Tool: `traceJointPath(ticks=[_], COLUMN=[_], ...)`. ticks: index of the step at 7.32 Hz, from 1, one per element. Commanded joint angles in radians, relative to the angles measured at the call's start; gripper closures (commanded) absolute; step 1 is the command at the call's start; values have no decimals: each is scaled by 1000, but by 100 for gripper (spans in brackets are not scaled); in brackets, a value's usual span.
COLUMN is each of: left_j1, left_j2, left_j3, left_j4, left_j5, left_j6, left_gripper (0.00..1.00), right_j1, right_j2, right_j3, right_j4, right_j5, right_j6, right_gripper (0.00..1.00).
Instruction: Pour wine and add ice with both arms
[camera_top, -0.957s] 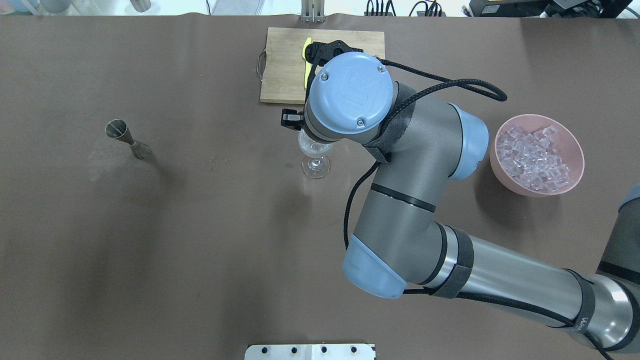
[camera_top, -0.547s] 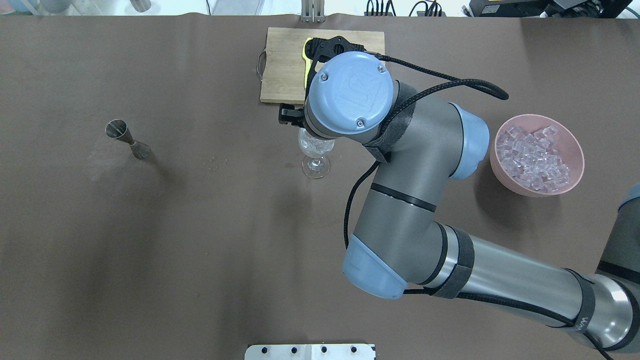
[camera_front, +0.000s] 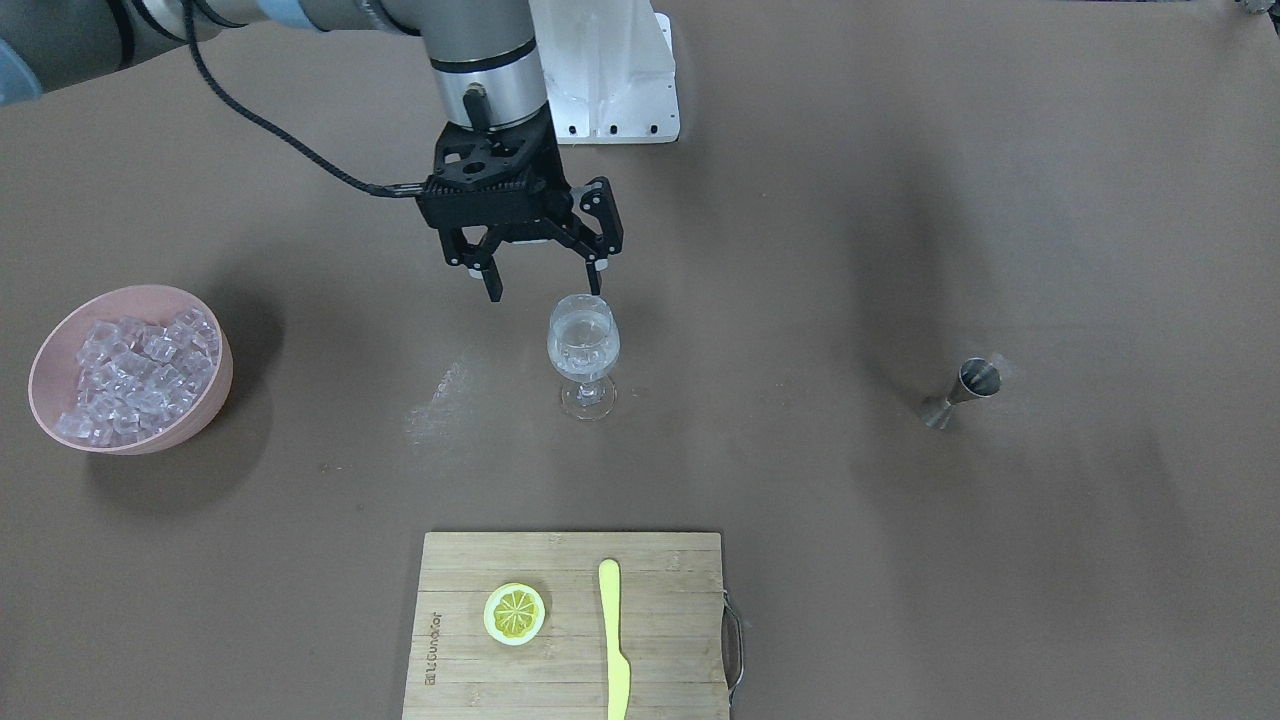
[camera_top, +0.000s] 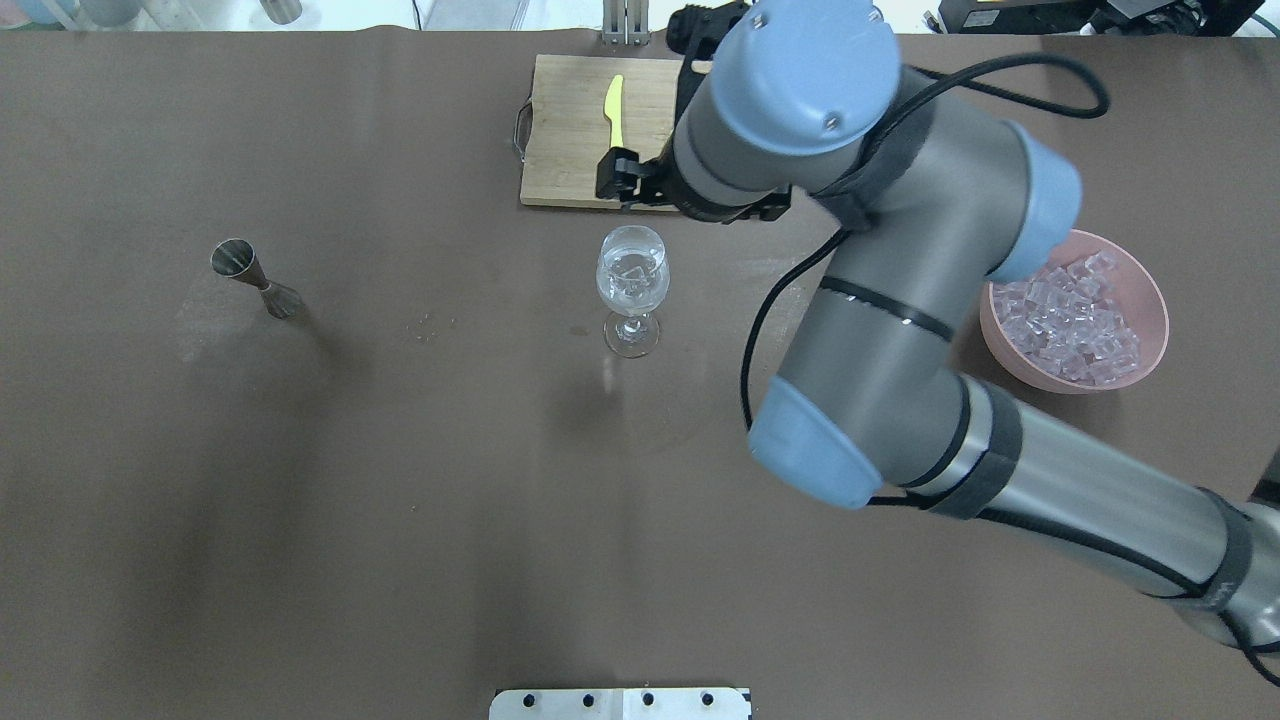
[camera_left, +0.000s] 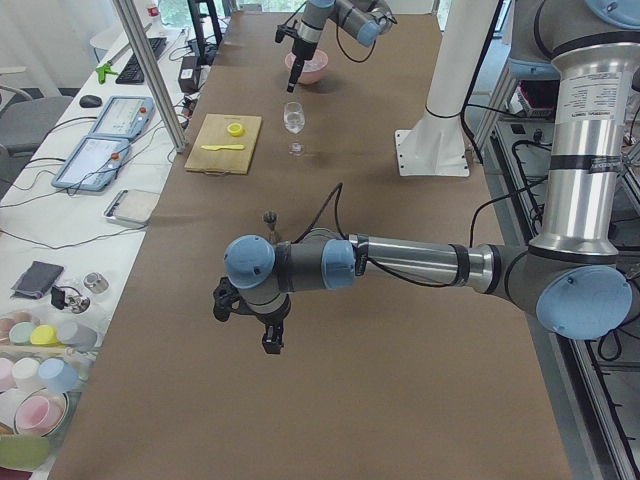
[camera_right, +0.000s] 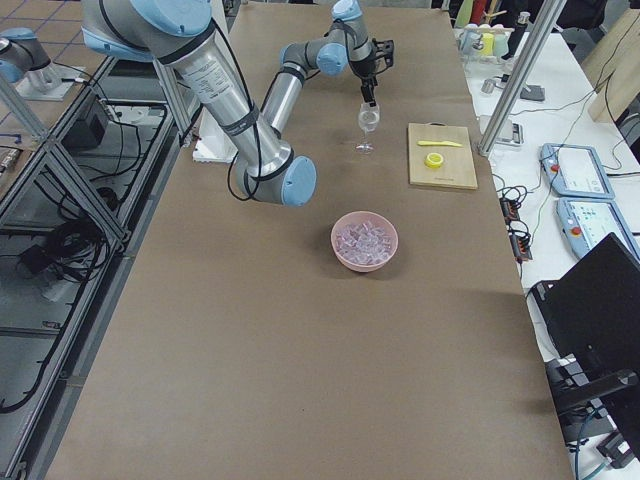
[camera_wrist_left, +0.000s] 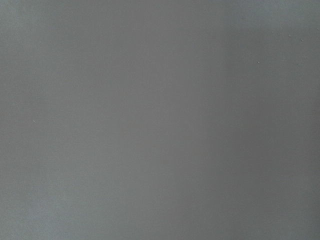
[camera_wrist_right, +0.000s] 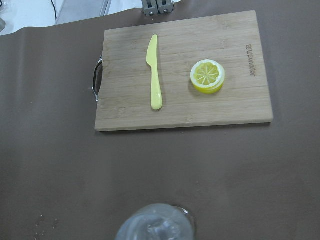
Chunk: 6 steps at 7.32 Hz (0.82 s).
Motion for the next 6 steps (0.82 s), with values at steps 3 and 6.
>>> traceJointPath(ticks=[3, 6], left_j1=[-2, -2], left_j2=[58, 86], left_j3=[-23, -17], left_j4=[-149, -231], left_j5=[104, 112], left_j6=[-65, -64], left_gripper=[1, 1], right_j1=[331, 547], right_j2=[-284, -516], right_j3=[113, 72], right_j4=[2, -2], right_j5=[276, 307], right_j6=[-380, -918], right_gripper=[0, 0])
